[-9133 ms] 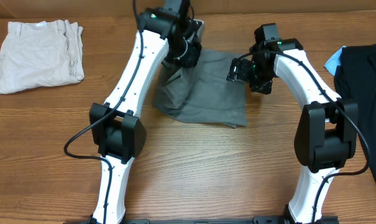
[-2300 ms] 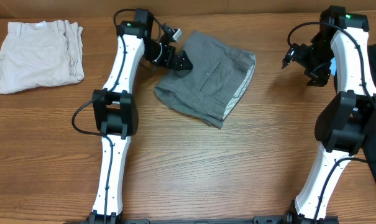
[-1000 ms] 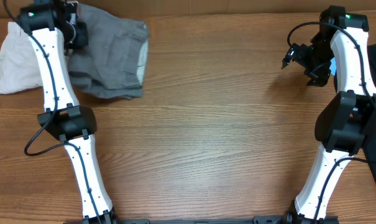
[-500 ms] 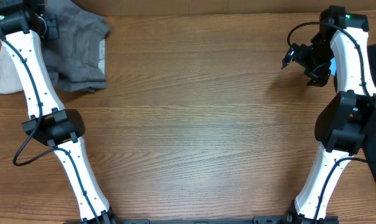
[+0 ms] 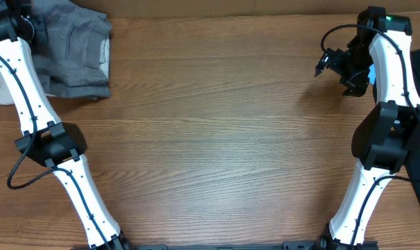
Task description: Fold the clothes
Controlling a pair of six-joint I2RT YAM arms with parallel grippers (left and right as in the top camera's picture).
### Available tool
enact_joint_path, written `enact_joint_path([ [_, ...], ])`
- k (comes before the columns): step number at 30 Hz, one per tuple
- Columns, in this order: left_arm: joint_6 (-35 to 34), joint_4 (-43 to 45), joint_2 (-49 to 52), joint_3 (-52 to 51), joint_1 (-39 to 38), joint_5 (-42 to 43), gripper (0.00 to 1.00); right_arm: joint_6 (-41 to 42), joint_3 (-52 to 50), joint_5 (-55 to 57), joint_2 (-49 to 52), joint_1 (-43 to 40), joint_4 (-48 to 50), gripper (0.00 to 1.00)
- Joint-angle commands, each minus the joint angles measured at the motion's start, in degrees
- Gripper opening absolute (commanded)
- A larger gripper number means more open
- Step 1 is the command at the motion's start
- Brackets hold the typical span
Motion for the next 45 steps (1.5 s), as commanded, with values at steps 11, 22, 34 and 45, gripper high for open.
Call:
enact_joint_path([
  [11,2.6,12.9,-2.3,-13.6,4.9,-5.5,0.04,-0.2,1.1,0.4,-0.9,0.1,0.2,1.00],
  [22,2.6,22.5,-2.3,-19.5,9.7,-7.5,0.06,-0.2,1.1,0.4,-0.9,0.1,0.2,1.00],
  [34,-2.0,23.7,-2.6,-18.9,10.2,-8.3,0.93,-0.2,1.1,0.4,-0.9,0.1,0.2,1.00],
  [45,-5.3,5.9,-3.3,-13.6,4.7,-4.0,0.04,-0.2,1.1,0.4,-0.9,0.1,0.2,1.00],
])
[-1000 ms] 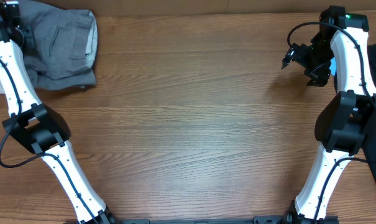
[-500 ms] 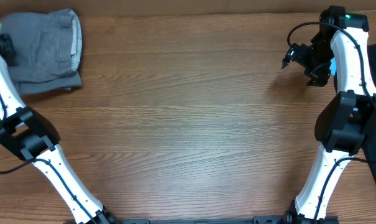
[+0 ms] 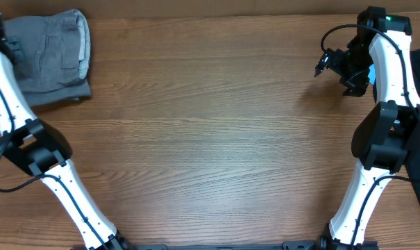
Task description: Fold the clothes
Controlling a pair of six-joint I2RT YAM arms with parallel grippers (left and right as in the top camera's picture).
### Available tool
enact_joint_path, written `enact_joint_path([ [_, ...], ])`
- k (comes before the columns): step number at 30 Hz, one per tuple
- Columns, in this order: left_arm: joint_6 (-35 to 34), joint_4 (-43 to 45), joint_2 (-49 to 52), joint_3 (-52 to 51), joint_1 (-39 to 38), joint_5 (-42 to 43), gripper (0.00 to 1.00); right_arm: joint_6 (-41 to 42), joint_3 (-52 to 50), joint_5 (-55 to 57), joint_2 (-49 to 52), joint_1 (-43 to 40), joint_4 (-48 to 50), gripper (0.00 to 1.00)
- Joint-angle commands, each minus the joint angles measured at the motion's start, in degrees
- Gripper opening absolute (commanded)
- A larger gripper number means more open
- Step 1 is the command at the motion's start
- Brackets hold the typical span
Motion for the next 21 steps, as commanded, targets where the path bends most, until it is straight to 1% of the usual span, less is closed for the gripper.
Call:
enact_joint_path([
  [1,-3.6,-5.7,-2.6,0.9,-2.0,1.5,0.04,-0.1,1.1,0.4,-0.9,0.1,0.1,1.00],
  [3,-4.7,-7.2,-2.5,-1.6,-2.0,-0.6,0.04,-0.1,1.1,0.4,-0.9,0.1,0.2,1.00],
  [6,-6.1,-6.2,-2.5,-5.3,-1.2,-4.6,0.04,-0.1,1.1,0.4,-0.9,0.1,0.2,1.00],
  [12,-7.1,-3.6,-2.5,-11.8,2.5,-5.3,0.05,-0.1,1.1,0.4,-0.9,0.1,0.2,1.00],
  [13,-7.5,-3.3,-2.5,-12.0,3.6,-5.3,0.07,-0.1,1.1,0.4,-0.9,0.1,0.1,1.00],
  [17,-7.6,-3.8,-3.3,-11.1,4.5,-4.9,0.05,-0.1,1.1,0.4,-0.9,0.1,0.2,1.00],
  [21,-7.7,-4.3,-6.6,-10.3,3.6,-4.9,0.04,-0.1,1.1,0.4,-0.9,0.1,0.2,1.00],
])
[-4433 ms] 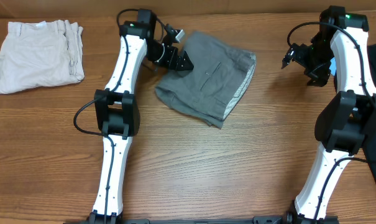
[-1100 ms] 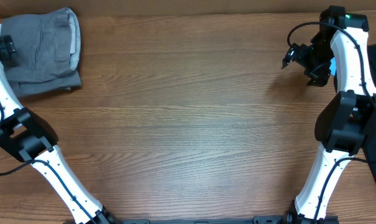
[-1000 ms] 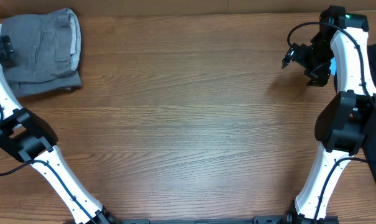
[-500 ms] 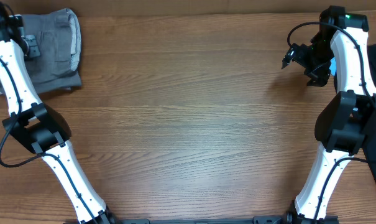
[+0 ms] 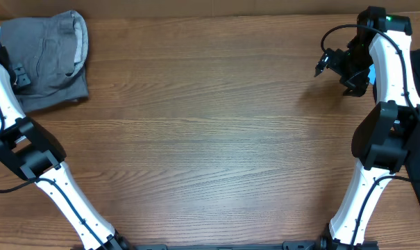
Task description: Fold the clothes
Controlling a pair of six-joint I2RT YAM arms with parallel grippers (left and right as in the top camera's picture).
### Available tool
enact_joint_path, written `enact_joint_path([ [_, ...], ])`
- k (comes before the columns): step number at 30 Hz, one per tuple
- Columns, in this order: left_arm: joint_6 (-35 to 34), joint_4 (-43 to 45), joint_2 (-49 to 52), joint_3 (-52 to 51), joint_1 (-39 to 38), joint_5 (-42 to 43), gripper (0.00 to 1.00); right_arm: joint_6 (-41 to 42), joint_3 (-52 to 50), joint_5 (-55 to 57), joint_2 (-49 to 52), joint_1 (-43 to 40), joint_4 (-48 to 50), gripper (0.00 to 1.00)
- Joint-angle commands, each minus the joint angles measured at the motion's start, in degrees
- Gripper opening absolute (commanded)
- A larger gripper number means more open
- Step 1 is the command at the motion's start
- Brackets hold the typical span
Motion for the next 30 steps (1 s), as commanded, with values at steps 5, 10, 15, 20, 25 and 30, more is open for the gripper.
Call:
enact_joint_path([
  [5,-1.3,-0.4,-10.7,1.0,-1.4,-1.6,0.06,-0.2,1.1,0.4,-0.9,0.1,0.1,1.00],
  [10,-1.7,-3.8,-12.3,1.0,-1.7,7.2,0.19,-0.2,1.1,0.4,-0.9,0.1,0.1,1.00],
  [15,-1.7,-6.6,-17.0,1.0,-4.2,19.5,0.23,-0.2,1.1,0.4,-0.9,0.1,0.1,1.00],
  [20,-1.6,-8.4,-24.3,1.0,-10.5,26.9,0.86,0.3,1.1,-3.7,-0.9,0.1,8.8,1.00],
  [25,-1.6,-8.3,-26.9,1.0,-16.3,26.8,1.00,-2.6,2.3,-18.6,-1.3,-0.3,3.9,1.00],
  [30,-1.6,-9.3,-26.9,1.0,-20.5,26.9,1.00,-6.1,3.3,-17.0,-8.6,-0.6,0.0,1.00],
])
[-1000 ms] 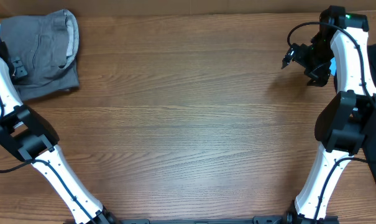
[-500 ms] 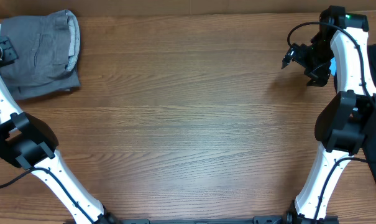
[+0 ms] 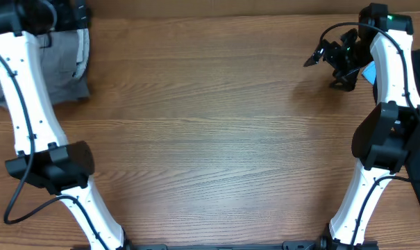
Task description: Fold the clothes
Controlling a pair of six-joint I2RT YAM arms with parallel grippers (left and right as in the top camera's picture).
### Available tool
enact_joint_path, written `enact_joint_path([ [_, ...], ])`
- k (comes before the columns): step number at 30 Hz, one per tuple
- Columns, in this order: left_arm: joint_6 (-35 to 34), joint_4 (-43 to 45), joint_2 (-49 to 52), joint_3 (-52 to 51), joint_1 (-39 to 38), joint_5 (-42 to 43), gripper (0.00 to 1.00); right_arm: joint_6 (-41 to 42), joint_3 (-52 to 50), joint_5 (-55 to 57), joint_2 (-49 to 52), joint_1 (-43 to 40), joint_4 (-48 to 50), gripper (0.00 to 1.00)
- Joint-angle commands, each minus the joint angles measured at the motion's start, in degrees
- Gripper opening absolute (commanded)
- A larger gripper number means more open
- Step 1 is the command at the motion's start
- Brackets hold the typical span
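A grey folded garment (image 3: 65, 64) lies at the table's far left corner, its left part hidden under my left arm. My left gripper (image 3: 65, 12) hangs over the garment's far edge, and its jaws are too dark to read. Far off at the back right, my right gripper (image 3: 315, 58) hovers above bare wood with its fingers apart and nothing between them.
A white piece of cloth or paper pokes out at the left edge beside the garment. A small blue object (image 3: 368, 70) sits by the right arm. Something dark lies along the right edge. The wooden table (image 3: 210, 139) fills the middle.
My left arm has swung from the table's left edge to over the garment, its gripper now at the garment's far edge. The right gripper has shifted slightly up and left. The garment lies as before.
At first the grey garment lay rumpled and spread wider, with my left gripper at its far left corner. Then it lay further left, more compact and smoother, the left arm along the table edge. It stayed so, and now the left arm crosses over it.
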Motion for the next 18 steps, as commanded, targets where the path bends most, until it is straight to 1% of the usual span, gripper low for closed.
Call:
enact_joint_path([
  [1,-0.3,-0.7,0.4,0.4,-1.4,1.1,1.00,-2.6,2.4,-0.4,-10.4,-0.3,-2.1,1.00],
  [7,-0.3,-0.8,0.4,0.4,-3.6,1.1,1.00,-2.5,2.4,12.2,-27.4,3.1,-9.5,1.00],
  [9,-0.3,-0.8,0.4,0.4,-4.0,1.1,1.00,-2.3,2.4,12.2,-32.3,4.6,-12.5,1.00],
  [12,-0.3,-0.8,0.4,0.4,-4.0,1.1,1.00,-2.3,2.3,10.5,-39.1,7.6,-12.6,1.00],
  [15,-0.3,-0.8,0.4,0.4,-4.0,1.0,1.00,-2.3,2.3,10.5,-43.6,9.8,-12.6,1.00],
  [18,-0.3,-0.8,0.4,0.4,-4.0,1.0,1.00,-2.3,2.3,10.5,-46.7,10.2,-12.6,1.00],
])
